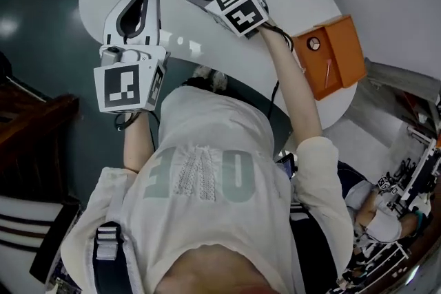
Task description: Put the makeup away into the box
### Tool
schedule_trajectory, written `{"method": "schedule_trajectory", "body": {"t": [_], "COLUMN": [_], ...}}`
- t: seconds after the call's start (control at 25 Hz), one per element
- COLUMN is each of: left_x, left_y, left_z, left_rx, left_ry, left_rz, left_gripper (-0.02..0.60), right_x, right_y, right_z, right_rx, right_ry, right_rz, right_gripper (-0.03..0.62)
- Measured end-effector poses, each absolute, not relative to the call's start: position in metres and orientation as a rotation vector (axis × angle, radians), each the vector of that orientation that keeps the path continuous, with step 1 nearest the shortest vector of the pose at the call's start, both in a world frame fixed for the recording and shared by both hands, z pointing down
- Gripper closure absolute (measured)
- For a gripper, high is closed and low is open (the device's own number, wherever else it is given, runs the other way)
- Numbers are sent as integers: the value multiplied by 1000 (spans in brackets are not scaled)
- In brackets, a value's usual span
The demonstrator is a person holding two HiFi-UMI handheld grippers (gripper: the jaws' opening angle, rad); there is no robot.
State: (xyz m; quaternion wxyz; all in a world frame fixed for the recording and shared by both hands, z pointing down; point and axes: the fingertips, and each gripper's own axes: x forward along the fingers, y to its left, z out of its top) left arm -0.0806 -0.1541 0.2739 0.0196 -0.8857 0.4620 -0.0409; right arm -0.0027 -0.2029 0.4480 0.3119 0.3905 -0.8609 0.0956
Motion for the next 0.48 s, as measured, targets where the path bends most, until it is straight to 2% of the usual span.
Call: {"method": "schedule_trajectory", "body": {"t": [0.24, 0.48], "left_x": [-139, -173], "left_y": [-160, -167], "left_z": [293, 310], "left_rx": [-2693, -2680], "left_ry": [1663, 1779], "left_rz": [-138, -151], "left_gripper": [575, 575], "right_x": [-15, -26], "right_y": [-218, -226], "right_z": [554, 576], "right_rx": [845, 844], "right_ry": [-2015, -1960], "right_rz": [457, 458], "right_gripper": [171, 172]}}
